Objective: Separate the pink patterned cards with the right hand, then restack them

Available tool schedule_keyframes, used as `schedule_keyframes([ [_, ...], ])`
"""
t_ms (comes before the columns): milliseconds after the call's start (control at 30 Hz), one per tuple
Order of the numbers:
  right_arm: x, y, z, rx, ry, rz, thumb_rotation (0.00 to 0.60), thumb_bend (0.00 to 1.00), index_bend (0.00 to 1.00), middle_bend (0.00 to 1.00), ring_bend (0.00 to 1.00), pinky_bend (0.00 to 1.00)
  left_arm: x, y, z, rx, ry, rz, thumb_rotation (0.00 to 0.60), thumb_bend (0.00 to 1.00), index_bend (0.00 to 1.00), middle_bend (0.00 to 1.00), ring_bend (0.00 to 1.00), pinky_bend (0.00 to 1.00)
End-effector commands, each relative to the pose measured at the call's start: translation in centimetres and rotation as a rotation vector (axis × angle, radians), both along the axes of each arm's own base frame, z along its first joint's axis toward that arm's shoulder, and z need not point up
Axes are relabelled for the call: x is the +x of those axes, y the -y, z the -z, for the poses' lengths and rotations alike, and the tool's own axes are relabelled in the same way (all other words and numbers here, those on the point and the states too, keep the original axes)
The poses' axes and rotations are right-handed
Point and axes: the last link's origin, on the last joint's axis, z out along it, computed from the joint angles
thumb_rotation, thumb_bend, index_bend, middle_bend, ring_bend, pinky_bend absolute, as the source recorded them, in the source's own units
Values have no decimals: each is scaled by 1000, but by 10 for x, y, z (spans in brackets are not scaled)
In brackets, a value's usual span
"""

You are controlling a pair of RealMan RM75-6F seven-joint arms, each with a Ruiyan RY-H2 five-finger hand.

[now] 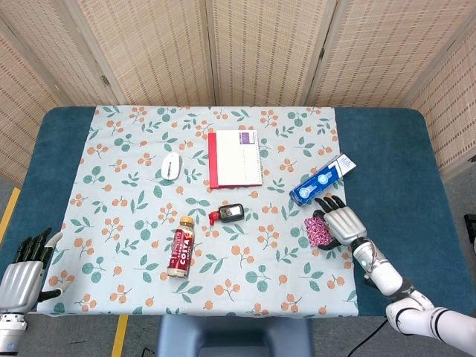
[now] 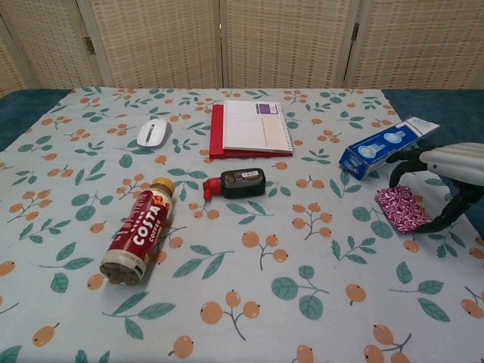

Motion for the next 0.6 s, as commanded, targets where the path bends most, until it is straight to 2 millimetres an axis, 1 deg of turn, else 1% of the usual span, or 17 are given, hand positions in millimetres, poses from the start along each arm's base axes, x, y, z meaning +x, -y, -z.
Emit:
schedule_keyframes([
  [33,0,0,0,-1,0,1,443,181,252,80,0,0,0,0,0,-2,-1,0,600,222,111,8,86,0],
  [467,0,-1,2,3,-12,-2,445,181,198,79,0,0,0,0,1,-2,-7,-3,600,223,104,8,87,0],
  [600,5,-8,-6,-11,20,-20,441,182,198,79,0,0,1,0,0,4,-5,0,600,223,104,8,87,0],
])
